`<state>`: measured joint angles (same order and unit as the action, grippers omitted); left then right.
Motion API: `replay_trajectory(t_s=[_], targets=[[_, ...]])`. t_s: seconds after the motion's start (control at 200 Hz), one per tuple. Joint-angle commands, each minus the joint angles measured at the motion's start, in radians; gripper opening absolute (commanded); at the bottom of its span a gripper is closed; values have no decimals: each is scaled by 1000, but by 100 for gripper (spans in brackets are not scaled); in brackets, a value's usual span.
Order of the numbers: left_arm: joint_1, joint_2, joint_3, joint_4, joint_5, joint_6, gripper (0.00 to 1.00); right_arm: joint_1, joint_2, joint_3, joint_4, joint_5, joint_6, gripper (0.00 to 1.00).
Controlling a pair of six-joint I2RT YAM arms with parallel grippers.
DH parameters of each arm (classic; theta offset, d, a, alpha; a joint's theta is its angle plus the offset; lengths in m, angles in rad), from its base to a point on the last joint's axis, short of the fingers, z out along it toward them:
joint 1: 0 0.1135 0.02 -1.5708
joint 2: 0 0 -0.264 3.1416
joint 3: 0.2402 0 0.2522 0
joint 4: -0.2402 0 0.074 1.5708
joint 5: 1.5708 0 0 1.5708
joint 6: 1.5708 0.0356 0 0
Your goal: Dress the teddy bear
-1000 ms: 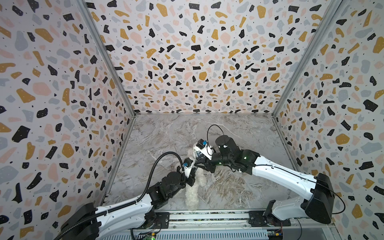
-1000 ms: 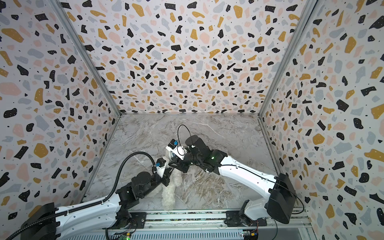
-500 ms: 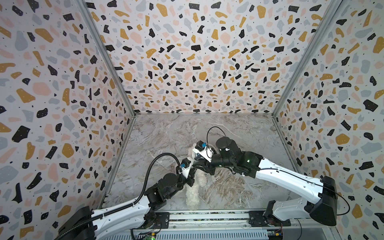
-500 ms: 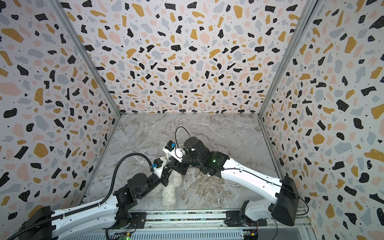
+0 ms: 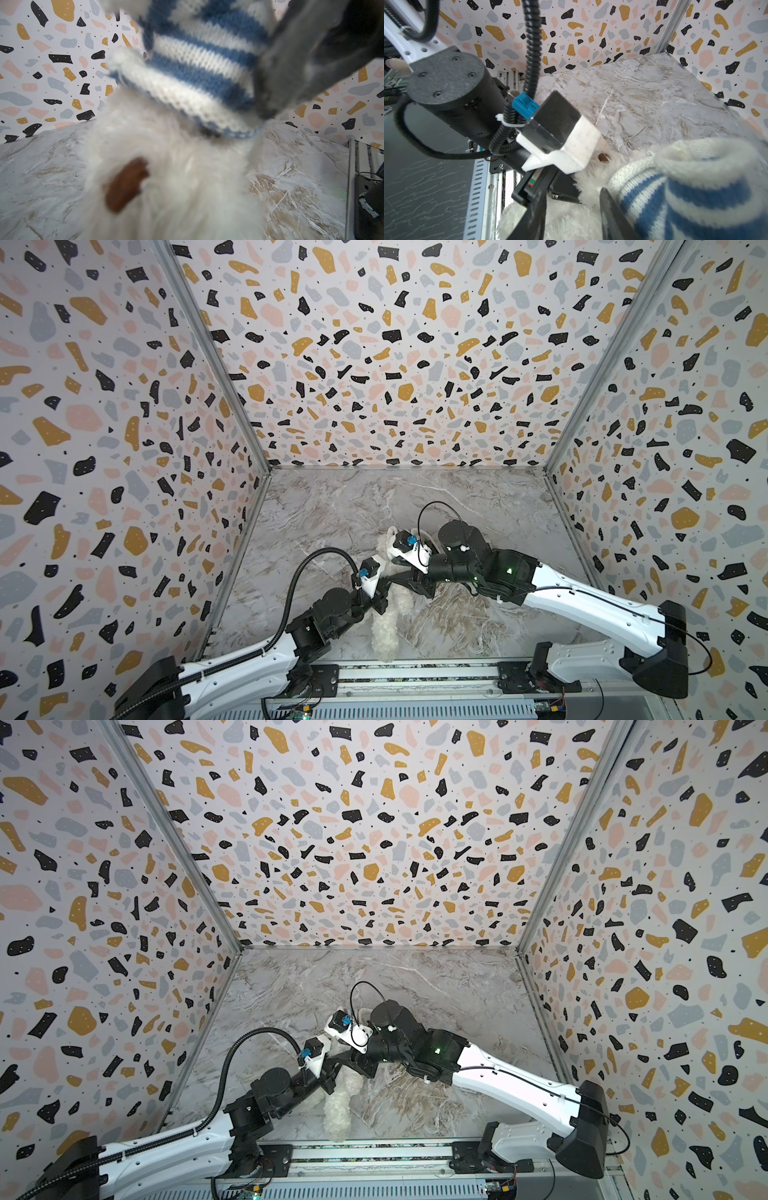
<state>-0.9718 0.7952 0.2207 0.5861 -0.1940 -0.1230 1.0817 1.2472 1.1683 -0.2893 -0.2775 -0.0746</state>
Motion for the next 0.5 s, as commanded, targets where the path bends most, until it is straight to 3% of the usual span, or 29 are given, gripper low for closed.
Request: replay_trajectory(t_s=[0.0, 0.105, 0.265, 0.355, 0.491], targets=[[-7, -19, -7, 101, 4, -4, 0, 17, -63, 36, -35, -8, -42, 46], [-6, -25, -13, 104, 1, -8, 0, 21, -121, 21, -46, -12, -50, 47], [-6, -31, -14, 103, 0, -8, 0, 5, -220, -7, -43, 153, -20, 44], [-5, -31, -12, 94, 2, -7, 0, -69, -246, -11, -53, 184, 17, 39], [-5, -33, -9, 88, 7, -8, 0, -202, -215, -8, -106, 135, 48, 34]])
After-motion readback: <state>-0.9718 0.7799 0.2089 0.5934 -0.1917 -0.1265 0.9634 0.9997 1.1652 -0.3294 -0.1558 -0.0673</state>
